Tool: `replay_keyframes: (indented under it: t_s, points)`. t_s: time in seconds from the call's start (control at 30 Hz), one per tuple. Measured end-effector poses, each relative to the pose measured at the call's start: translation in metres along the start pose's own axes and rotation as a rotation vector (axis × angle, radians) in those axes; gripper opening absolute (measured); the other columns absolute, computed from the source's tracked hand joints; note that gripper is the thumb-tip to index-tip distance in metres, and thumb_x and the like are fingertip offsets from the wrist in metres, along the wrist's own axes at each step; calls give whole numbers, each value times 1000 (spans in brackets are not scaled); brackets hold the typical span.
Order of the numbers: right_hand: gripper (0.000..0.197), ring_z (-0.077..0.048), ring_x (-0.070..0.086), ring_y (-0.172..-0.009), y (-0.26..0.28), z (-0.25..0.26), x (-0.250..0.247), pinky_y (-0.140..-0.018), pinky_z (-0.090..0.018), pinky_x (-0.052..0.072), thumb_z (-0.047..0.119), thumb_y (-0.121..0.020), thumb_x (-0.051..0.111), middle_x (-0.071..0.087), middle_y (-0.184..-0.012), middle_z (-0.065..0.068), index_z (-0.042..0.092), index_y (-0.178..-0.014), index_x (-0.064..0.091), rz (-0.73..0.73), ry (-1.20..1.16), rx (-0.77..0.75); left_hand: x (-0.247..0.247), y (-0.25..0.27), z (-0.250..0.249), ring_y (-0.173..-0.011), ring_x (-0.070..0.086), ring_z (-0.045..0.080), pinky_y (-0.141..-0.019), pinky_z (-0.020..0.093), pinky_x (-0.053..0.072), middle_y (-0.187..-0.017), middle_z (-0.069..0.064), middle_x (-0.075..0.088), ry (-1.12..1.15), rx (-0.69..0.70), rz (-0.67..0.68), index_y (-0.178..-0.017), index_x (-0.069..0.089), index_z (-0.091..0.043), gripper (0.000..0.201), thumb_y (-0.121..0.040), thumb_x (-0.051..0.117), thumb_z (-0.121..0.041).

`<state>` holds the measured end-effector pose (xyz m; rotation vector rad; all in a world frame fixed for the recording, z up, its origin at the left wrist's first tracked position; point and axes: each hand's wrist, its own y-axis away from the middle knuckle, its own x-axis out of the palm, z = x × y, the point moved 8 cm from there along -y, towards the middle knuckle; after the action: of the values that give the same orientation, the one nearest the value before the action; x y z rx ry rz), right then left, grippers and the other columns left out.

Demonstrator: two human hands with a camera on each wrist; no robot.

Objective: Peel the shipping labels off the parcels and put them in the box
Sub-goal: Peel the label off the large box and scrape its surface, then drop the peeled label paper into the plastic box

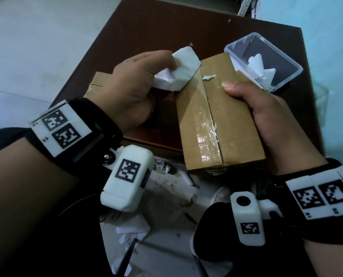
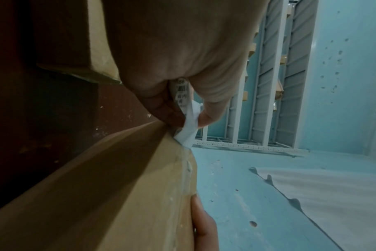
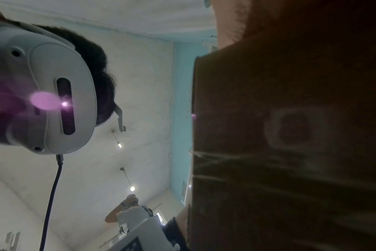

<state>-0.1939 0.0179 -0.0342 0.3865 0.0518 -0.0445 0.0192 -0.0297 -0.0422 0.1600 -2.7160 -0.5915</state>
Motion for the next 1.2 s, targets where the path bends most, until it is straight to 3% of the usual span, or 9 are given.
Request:
replay_keyframes:
  t_s: [0.13,0.23,0.4,0.6,0.77,0.93,1.03,1.13,1.2]
  points:
    - [31,-33,81,-98,-1,1,1,-98,-64,60,40,-93,77,83,-105,-11,14,-109,82,2,-10,-4,6,4,4,-61,69,20,-54,28,57,-87,11,70,57,-102,30,-98,70,-7,6,-94,68,-10]
    - [32,-33,81,-99,-1,1,0,-99,-62,60,41,-92,77,83,-106,-11,15,-109,82,6,-13,-3,7,5,5,-65,69,20,-58,28,59,-77,10,71,104,-116,34,-89,70,-6,8,-95,66,-10]
    - [36,-33,80,-101,-5,-2,-2,-98,-60,61,43,-93,76,82,-110,-12,16,-117,80,31,-46,2,0,-1,5,-72,75,24,-60,30,60,-104,17,72,209,-123,-22,-113,68,0,24,-90,72,-5]
    - [40,-30,80,-100,-11,-3,-9,-81,-44,65,42,-100,67,80,-116,-12,20,-132,71,53,-141,9,-36,-21,-17,-86,78,20,-66,23,60,-121,18,73,373,-29,-155,-131,65,-1,46,-88,79,-10]
    - [33,-21,81,-88,-12,-3,4,-71,-38,66,43,-102,59,83,-104,-4,24,-126,71,143,-166,11,-44,-21,-25,-78,73,11,-63,23,56,-102,5,74,209,107,-166,-130,65,-12,44,-95,75,-36]
    - [49,-40,77,-113,-26,-17,31,-101,-64,59,44,-90,78,78,-121,-17,14,-128,74,141,-188,31,-43,-13,-33,-81,74,14,-66,26,56,-107,5,76,60,300,-204,-125,66,-14,43,-96,73,-46]
    - [50,-38,77,-111,-41,-25,41,-97,-60,62,44,-84,82,80,-117,-15,15,-124,74,79,-203,52,-40,-9,-39,-74,63,8,-60,23,52,-109,5,71,-150,434,-208,-125,61,-12,54,-97,66,-57]
    - [39,-28,80,-105,-51,-28,48,-98,-56,63,46,-96,78,83,-112,-7,20,-124,72,18,-204,57,-41,-7,-40,-85,61,9,-63,23,51,-118,10,66,-352,508,-221,-117,54,-20,62,-88,62,-73]
    - [49,-19,80,-103,-54,-26,51,-96,-49,65,52,-95,76,82,-114,-2,20,-131,69,-34,-204,10,-39,-3,-39,-89,61,8,-69,20,52,-116,6,60,-407,561,-235,-113,43,-20,54,-93,63,-66]
